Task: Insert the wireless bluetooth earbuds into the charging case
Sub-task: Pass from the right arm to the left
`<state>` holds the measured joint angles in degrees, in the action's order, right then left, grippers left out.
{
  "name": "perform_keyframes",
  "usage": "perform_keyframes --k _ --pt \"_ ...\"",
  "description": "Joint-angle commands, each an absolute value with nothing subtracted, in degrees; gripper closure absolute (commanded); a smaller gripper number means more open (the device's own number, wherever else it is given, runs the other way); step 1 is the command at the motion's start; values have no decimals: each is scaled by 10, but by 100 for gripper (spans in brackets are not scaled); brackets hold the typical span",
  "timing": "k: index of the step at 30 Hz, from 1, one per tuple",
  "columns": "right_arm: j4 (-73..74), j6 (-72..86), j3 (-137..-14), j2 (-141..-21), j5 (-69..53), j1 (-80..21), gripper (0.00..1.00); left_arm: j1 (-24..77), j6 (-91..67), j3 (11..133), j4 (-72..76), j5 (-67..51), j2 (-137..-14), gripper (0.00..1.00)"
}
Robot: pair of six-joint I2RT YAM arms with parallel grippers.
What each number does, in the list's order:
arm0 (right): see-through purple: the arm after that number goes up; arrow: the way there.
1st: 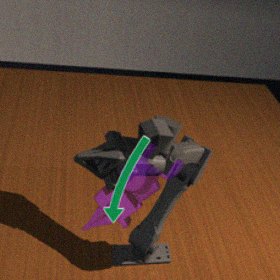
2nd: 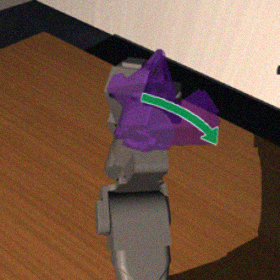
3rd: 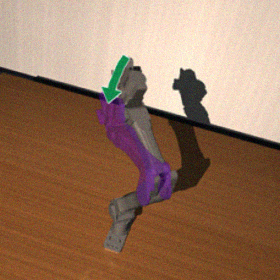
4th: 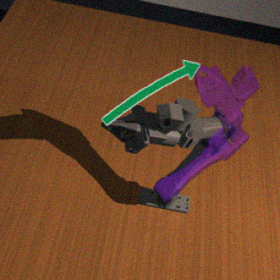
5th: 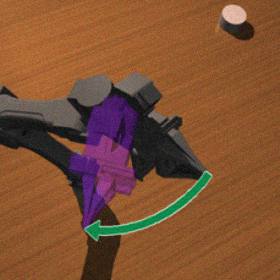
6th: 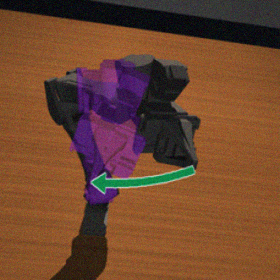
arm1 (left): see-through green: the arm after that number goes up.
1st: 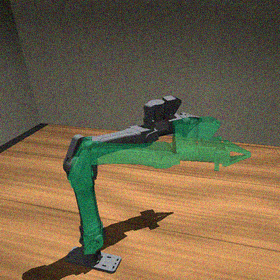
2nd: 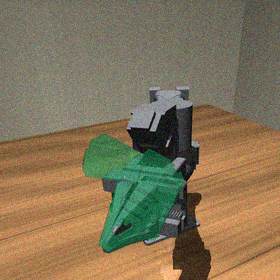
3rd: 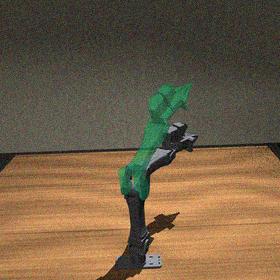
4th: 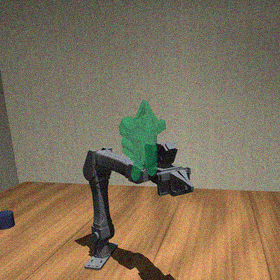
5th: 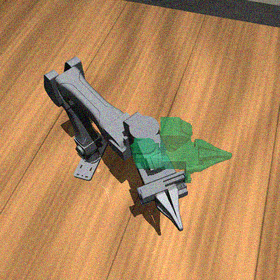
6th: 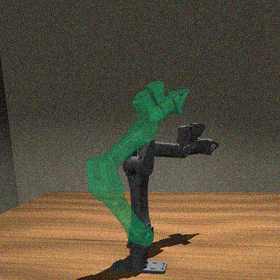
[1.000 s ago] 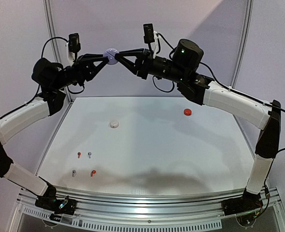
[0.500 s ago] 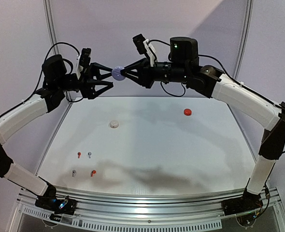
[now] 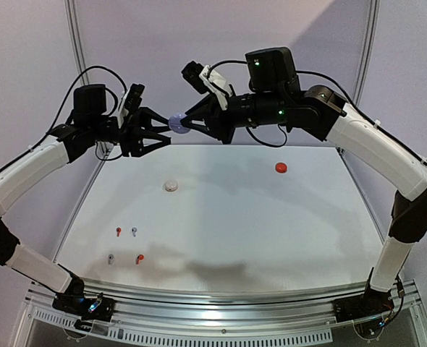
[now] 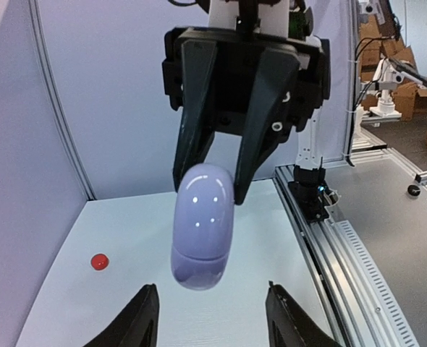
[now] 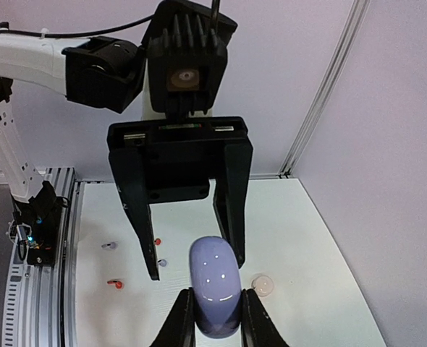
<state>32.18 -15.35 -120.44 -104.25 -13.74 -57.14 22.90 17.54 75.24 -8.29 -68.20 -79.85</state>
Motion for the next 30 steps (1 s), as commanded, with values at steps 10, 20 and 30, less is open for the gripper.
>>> perform_keyframes --k 10,20,30 --pt "305 -155 -1210 -1047 -143 -576 100 255 92 732 -10 -714 -797 59" --pt "287 -142 -1207 -1051 -147 -576 100 261 75 724 37 -712 -799 75" --pt "258 -136 -1207 -1056 -154 -577 100 262 59 718 55 -713 -800 64"
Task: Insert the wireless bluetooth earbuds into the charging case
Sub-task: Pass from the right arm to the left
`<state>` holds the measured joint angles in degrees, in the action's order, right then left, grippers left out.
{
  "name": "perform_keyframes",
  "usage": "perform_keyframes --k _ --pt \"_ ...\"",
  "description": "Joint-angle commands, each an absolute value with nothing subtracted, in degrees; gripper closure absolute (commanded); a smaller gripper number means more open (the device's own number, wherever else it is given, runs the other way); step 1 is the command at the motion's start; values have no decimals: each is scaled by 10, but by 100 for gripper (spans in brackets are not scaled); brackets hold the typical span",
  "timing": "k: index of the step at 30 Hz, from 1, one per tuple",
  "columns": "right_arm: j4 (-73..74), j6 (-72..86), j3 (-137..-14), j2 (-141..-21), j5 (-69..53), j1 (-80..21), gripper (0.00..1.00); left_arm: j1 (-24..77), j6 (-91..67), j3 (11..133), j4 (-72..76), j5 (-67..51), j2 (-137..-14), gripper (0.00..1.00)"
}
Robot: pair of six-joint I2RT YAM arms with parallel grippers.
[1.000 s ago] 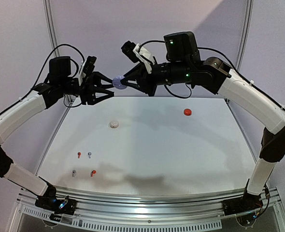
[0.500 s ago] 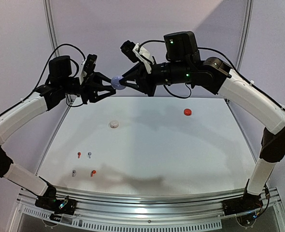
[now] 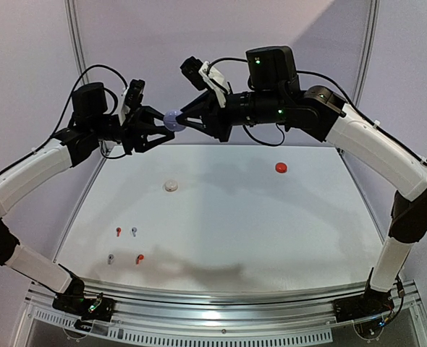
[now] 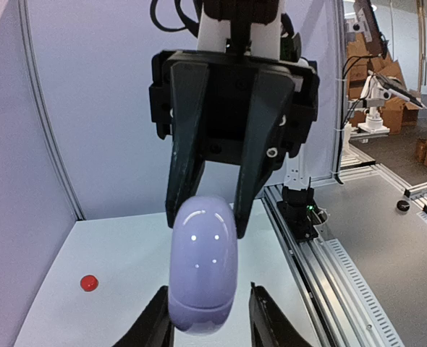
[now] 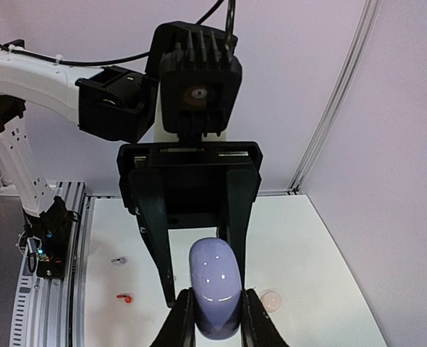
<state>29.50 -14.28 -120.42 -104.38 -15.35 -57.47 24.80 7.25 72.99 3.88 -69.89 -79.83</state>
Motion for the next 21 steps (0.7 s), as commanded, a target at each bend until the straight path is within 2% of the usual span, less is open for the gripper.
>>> perform_keyframes --k 1,3,8,12,14,15,18,21 --pt "257 -136 -1206 -1057 -155 -577 100 262 58 718 57 -713 -800 64" --pt "257 -136 -1206 -1059 -155 -576 100 262 57 718 60 -713 -799 66" --pt "257 -133 -1207 -1059 -157 -577 100 262 55 716 66 -715 -799 81" --pt "254 -130 -1206 -1060 -159 -576 100 262 56 714 72 -715 -798 99" --pt "255 -128 -1205 -1060 -155 -576 100 262 59 711 75 -712 -796 100" --pt "254 -126 -1203 -1061 -150 -576 94 261 63 710 75 -709 -794 100" --pt "245 -120 -1188 -1058 -121 -576 69 262 98 704 71 -697 -787 100" --pt "246 -116 -1180 -1060 -89 -577 61 262 144 702 59 -686 -779 100"
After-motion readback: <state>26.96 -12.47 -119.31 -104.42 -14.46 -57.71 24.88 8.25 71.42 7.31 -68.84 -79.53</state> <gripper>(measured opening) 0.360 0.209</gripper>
